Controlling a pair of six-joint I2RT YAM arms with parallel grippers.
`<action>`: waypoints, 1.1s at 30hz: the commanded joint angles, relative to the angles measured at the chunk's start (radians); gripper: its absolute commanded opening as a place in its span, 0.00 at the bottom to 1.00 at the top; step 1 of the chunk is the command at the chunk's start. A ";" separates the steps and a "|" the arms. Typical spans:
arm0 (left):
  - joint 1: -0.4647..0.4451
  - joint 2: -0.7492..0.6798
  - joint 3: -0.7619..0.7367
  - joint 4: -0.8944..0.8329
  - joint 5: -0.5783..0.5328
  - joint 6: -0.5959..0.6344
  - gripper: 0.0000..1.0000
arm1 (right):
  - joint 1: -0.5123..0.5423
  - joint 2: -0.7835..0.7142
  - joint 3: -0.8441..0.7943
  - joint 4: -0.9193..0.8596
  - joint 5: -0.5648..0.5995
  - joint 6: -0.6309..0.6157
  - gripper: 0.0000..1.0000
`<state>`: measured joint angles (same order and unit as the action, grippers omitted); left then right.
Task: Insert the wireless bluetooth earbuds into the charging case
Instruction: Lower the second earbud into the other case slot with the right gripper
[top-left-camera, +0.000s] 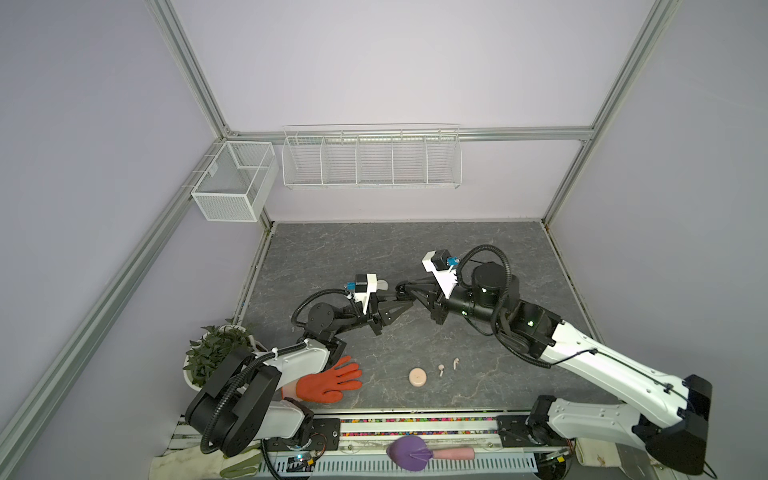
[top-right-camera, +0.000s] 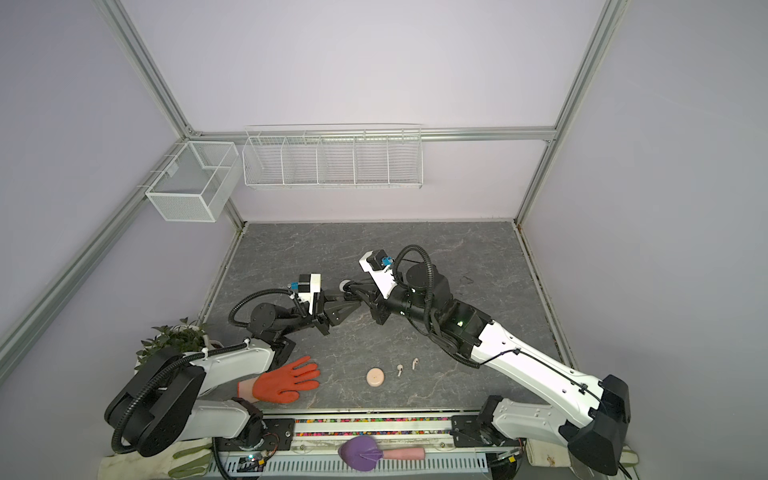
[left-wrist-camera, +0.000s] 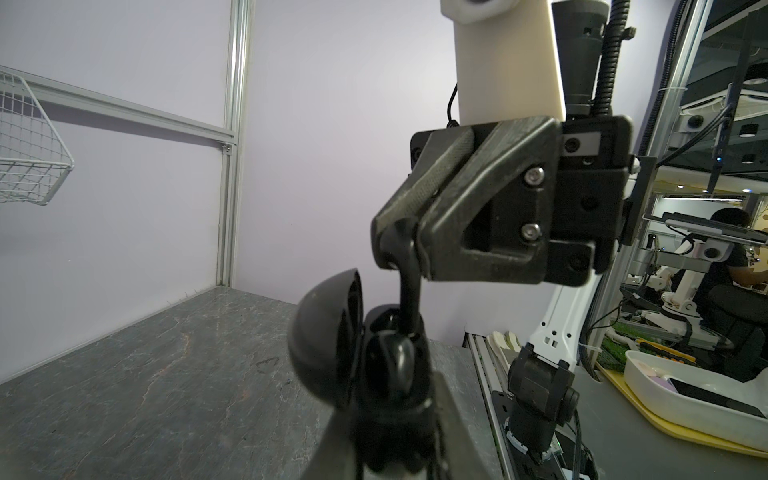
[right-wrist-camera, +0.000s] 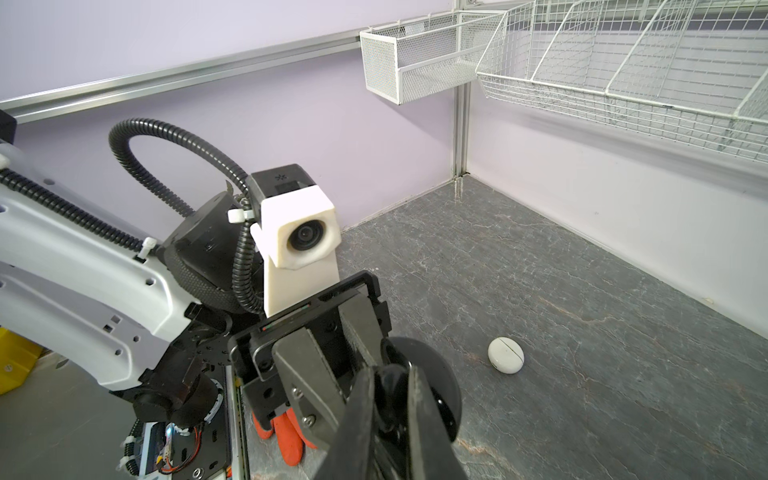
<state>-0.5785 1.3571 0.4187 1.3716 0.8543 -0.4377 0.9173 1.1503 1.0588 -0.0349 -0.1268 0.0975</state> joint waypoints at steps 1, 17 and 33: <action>0.002 -0.015 -0.012 0.044 0.009 0.016 0.00 | -0.003 0.004 -0.012 0.018 0.009 0.013 0.07; 0.002 -0.013 -0.021 0.044 0.000 0.033 0.00 | -0.006 -0.014 -0.031 -0.010 0.019 0.033 0.07; 0.003 -0.014 -0.024 0.044 -0.002 0.040 0.00 | -0.006 -0.026 -0.057 -0.028 0.021 0.063 0.07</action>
<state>-0.5777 1.3544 0.4004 1.3708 0.8532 -0.4091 0.9161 1.1362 1.0206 -0.0402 -0.1196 0.1501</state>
